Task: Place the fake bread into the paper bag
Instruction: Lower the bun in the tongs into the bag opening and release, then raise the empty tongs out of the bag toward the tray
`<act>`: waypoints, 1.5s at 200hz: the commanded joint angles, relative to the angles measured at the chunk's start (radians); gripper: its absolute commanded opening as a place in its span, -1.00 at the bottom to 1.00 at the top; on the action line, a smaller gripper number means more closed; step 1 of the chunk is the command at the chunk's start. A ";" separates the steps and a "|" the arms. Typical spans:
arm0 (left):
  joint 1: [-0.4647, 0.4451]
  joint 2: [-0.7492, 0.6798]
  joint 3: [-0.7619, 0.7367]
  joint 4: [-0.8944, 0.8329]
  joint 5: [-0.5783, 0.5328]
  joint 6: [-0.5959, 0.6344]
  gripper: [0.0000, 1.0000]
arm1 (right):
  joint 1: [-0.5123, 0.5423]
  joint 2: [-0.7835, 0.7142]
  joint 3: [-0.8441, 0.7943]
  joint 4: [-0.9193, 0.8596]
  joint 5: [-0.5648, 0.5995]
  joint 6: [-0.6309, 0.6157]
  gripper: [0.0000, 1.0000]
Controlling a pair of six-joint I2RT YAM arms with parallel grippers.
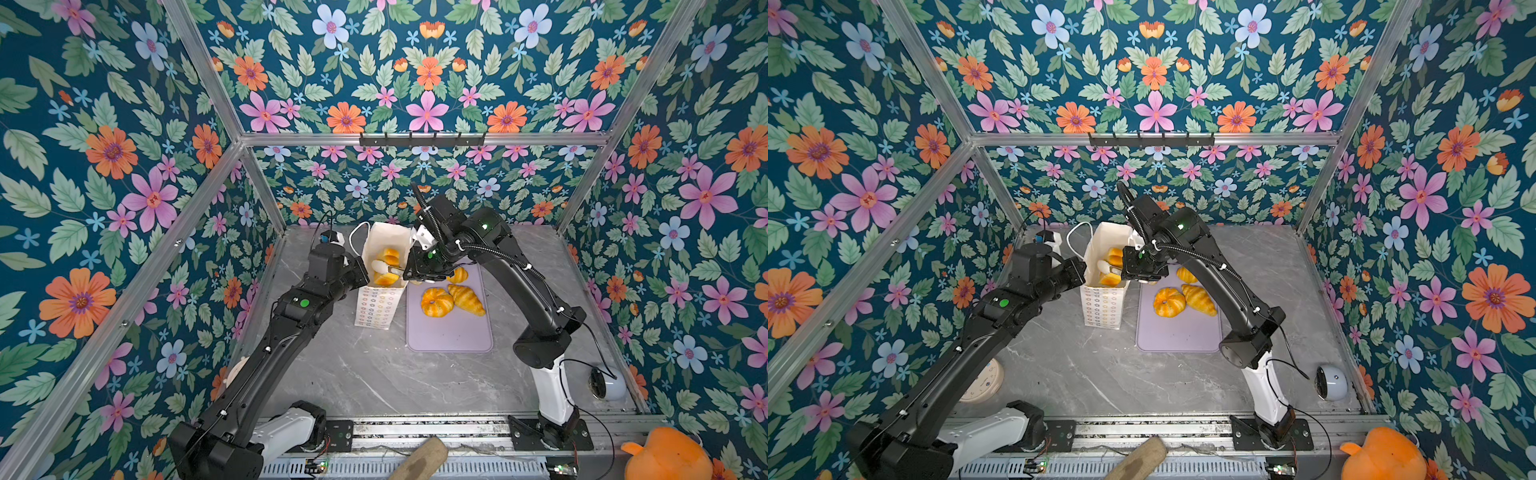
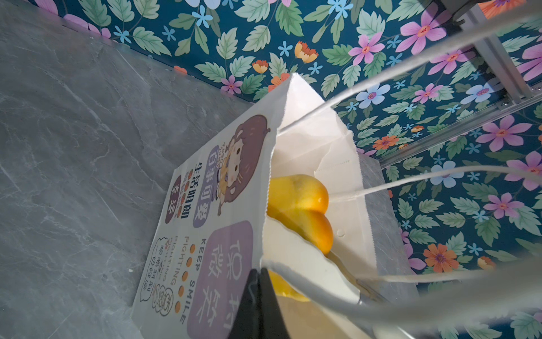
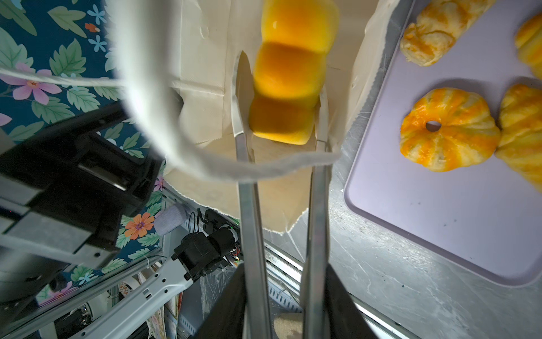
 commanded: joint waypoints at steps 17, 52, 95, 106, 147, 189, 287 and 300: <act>0.000 -0.005 -0.001 0.012 -0.011 -0.004 -1.00 | 0.003 -0.010 0.007 0.022 0.012 0.009 -0.18; 0.001 -0.005 -0.003 0.010 -0.012 -0.003 -1.00 | 0.004 -0.016 0.010 0.024 0.013 0.007 -0.14; 0.000 -0.004 -0.007 0.010 -0.016 -0.003 -1.00 | 0.004 -0.034 0.026 0.032 0.008 0.000 -0.15; 0.001 -0.002 -0.008 0.010 -0.015 -0.003 -1.00 | 0.006 -0.045 0.028 0.042 0.000 -0.003 -0.16; 0.001 -0.004 -0.015 0.016 -0.015 -0.012 -1.00 | 0.006 -0.099 0.028 0.069 -0.010 -0.011 -0.17; 0.001 -0.004 -0.016 0.021 -0.020 -0.016 -1.00 | 0.006 -0.151 0.027 0.078 -0.021 -0.011 -0.18; 0.001 -0.013 -0.016 0.030 -0.007 -0.015 -1.00 | 0.006 -0.337 -0.032 0.122 -0.025 -0.037 -0.19; 0.002 -0.012 -0.017 0.035 0.001 -0.012 -1.00 | 0.004 -0.376 -0.068 0.120 0.009 -0.053 -0.19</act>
